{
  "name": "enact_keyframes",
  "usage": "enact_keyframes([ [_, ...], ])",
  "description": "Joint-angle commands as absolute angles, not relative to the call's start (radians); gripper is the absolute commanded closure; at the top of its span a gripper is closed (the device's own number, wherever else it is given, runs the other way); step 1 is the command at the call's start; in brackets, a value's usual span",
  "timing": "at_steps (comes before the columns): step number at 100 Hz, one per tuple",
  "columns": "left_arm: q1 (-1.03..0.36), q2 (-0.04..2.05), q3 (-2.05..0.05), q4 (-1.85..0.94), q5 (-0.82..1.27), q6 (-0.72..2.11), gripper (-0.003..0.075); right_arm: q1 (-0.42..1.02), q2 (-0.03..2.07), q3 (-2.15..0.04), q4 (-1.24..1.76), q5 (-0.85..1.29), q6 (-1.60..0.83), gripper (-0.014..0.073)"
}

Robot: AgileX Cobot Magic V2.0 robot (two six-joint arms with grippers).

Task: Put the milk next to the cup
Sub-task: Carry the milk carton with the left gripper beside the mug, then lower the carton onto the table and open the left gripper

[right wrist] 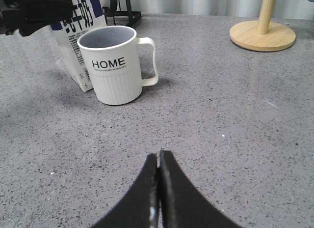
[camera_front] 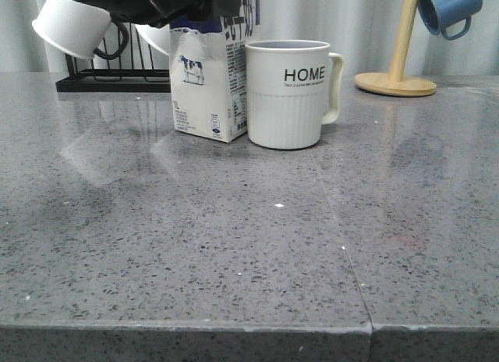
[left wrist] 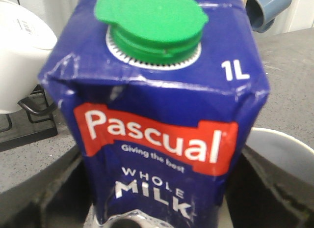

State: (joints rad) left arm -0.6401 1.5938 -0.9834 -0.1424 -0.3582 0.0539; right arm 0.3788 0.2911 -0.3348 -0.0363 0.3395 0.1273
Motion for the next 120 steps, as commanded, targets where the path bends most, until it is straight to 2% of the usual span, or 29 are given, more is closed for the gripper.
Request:
enact_keyframes([
  [1,-0.649,1.559,-1.015,-0.151,-0.412,0.046,0.0328,0.379,0.297,-0.358,-0.047,0.269,0.122,0.0661],
  [15,-0.649,1.559,-1.015,-0.188,-0.414,0.046,0.0154,0.379,0.297,-0.358,-0.047,0.269,0.122,0.0661],
  [23,-0.649,1.557,-1.015,-0.205,-0.414,0.046,0.0097,0.379,0.297,-0.358,-0.047,0.269,0.122,0.0661],
  [53,-0.649,1.512,-0.999,-0.203,-0.385,0.052,0.0093,0.379,0.297,-0.358,-0.047,0.269,0.122,0.0661],
  [80,-0.649,1.378,-0.894,-0.2,-0.37,0.053,0.0112,0.379,0.297,-0.358,-0.047,0.269,0.122,0.0661],
  [87,-0.645,1.327,-0.859,-0.2,-0.37,0.053,0.0171,0.379,0.297,-0.358,-0.047,0.269,0.122,0.0661],
  [94,-0.627,1.274,-0.827,-0.2,-0.357,0.053,0.0281,0.379,0.297,-0.358,-0.047,0.269,0.122,0.0661],
  [111,-0.527,1.148,-0.764,-0.199,-0.251,0.054,0.065,0.379,0.297,-0.358,-0.047,0.269,0.122,0.0661],
  [116,-0.49,1.113,-0.749,-0.185,-0.22,0.054,0.0738,0.379,0.297,-0.358,-0.047,0.269,0.122,0.0661],
  [120,-0.463,1.083,-0.736,-0.162,-0.192,0.054,0.074,0.379,0.297,-0.358,-0.047,0.269,0.122,0.0661],
])
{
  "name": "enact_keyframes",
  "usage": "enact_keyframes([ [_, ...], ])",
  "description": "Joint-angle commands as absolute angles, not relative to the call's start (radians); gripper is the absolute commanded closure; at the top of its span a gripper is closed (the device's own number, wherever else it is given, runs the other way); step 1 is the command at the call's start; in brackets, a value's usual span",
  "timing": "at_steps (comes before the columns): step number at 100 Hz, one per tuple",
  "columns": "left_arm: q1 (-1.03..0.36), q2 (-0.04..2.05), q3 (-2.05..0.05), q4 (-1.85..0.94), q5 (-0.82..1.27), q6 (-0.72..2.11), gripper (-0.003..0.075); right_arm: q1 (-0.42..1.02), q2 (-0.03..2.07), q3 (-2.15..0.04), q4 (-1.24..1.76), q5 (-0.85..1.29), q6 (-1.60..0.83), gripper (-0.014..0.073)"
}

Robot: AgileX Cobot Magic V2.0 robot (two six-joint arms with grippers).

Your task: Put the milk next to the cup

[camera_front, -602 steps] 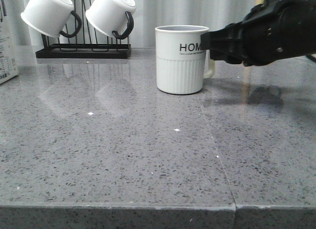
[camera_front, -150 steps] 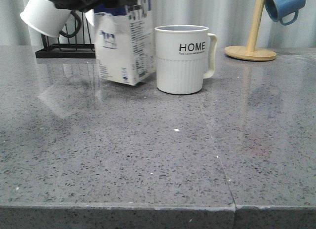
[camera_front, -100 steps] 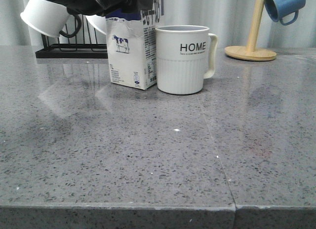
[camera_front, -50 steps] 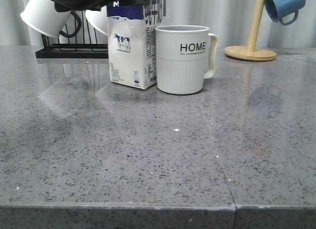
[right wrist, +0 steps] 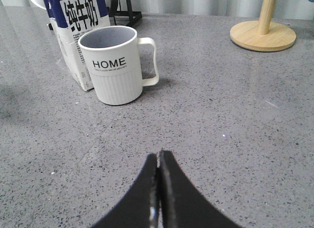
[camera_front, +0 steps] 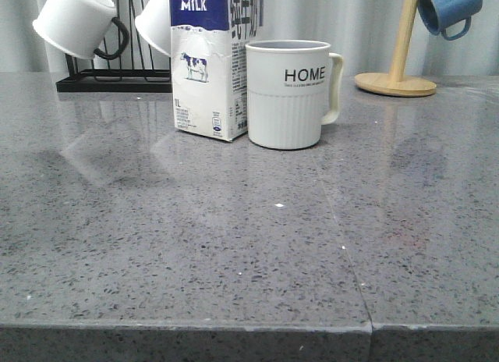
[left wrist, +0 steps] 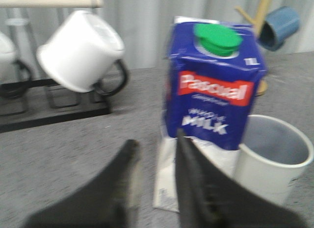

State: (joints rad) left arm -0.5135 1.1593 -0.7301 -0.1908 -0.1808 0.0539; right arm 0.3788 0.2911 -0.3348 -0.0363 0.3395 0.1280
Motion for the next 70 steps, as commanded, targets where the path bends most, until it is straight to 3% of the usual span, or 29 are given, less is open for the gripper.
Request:
enact_keyframes([
  [1,-0.452,1.078,-0.733,-0.158,-0.188,0.054,0.0741,0.379,0.297,-0.358,-0.047,0.269,0.122,0.0661],
  [38,-0.193,0.795,-0.582,-0.066,0.0,0.054,0.0741,0.379,0.297,-0.358,-0.047,0.269,0.122,0.0661],
  [70,-0.059,0.514,-0.407,-0.042,0.117,0.054,0.0741,0.379,0.297,-0.358,-0.047,0.269,0.122,0.0661],
])
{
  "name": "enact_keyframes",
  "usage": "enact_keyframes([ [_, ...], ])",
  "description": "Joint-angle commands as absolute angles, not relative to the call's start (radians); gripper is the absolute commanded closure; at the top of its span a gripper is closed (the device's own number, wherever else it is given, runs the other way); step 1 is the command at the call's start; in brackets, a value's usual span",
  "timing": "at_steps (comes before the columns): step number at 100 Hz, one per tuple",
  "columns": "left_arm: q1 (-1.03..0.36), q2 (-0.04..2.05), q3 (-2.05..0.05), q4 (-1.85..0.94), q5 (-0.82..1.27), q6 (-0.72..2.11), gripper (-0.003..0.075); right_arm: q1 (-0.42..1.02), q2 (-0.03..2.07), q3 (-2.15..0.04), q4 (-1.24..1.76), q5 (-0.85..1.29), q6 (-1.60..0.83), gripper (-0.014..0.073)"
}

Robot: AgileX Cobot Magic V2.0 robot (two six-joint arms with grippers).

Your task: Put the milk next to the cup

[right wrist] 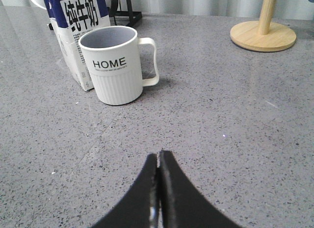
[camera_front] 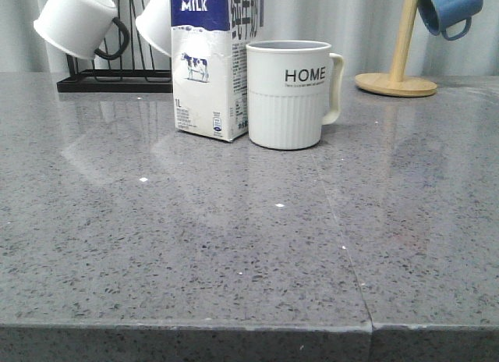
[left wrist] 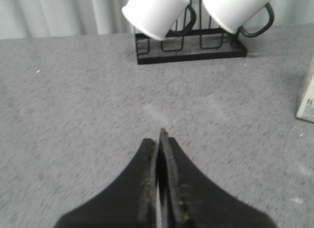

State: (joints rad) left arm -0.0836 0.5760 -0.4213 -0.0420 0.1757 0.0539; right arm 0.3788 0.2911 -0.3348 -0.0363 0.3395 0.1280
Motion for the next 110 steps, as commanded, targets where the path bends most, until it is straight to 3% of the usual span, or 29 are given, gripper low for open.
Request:
enact_keyframes([
  [1,-0.056,0.502,-0.399,-0.042,0.117,0.054,0.0741,0.379,0.297,-0.358,-0.047,0.269,0.122,0.0661],
  [79,-0.042,-0.034,0.014,0.0,0.108,0.054,0.0741,0.379,0.297,-0.358,-0.047,0.269,0.122,0.0661],
  [110,-0.041,-0.031,0.053,0.0,0.098,0.054,0.0741,0.379,0.298,-0.358,-0.047,0.269,0.122,0.0661],
])
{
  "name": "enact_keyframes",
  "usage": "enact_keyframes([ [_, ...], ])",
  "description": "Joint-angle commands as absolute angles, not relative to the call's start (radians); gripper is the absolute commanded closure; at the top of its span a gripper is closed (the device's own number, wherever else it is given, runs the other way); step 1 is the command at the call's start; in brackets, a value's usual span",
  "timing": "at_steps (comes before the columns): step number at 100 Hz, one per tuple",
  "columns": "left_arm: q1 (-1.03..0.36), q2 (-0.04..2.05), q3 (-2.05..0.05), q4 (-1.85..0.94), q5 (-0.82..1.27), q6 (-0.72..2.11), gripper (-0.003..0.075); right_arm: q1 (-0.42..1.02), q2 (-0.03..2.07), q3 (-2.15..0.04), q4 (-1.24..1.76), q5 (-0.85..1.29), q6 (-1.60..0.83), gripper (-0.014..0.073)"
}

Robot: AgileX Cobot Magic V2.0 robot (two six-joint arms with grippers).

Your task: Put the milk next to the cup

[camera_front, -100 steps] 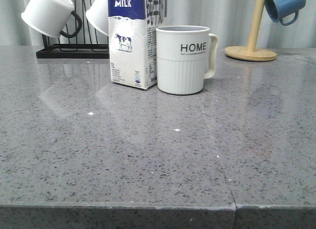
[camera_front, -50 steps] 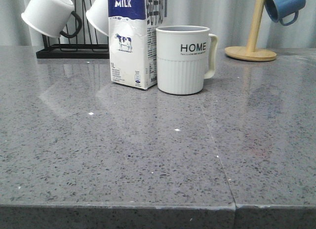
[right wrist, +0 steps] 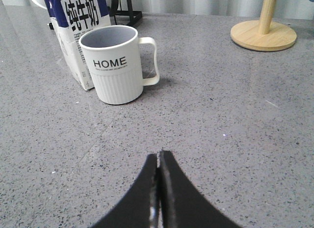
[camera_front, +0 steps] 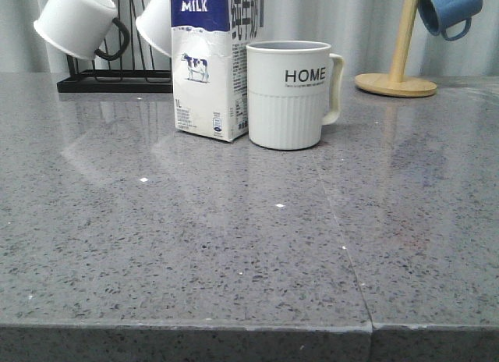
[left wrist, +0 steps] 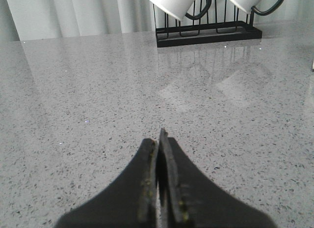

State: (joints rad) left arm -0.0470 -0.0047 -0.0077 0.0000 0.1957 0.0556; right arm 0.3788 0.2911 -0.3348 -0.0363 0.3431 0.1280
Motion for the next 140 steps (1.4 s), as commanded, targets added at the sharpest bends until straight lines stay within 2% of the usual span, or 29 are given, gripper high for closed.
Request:
enact_keyframes([
  [1,-0.041,-0.031,0.053,0.0,0.098,0.054,0.0741,0.379,0.298,-0.358,-0.047,0.269,0.122,0.0661],
  [73,-0.041,-0.031,0.053,0.0,0.098,0.054,0.0741,0.379,0.298,-0.358,-0.083,0.276,0.12,0.0661],
  [84,-0.041,-0.031,0.053,0.0,0.098,0.054,0.0741,0.371,0.298,-0.334,-0.115,0.222,0.12,0.0661],
  [101,-0.041,-0.031,0.053,0.0,0.098,0.054,0.0741,0.278,0.285,-0.242,-0.137,0.104,0.12,0.0661],
  [140,-0.041,-0.031,0.053,0.0,0.098,0.054,0.0741,0.022,0.061,0.011,0.0,-0.056,0.05,0.0661],
])
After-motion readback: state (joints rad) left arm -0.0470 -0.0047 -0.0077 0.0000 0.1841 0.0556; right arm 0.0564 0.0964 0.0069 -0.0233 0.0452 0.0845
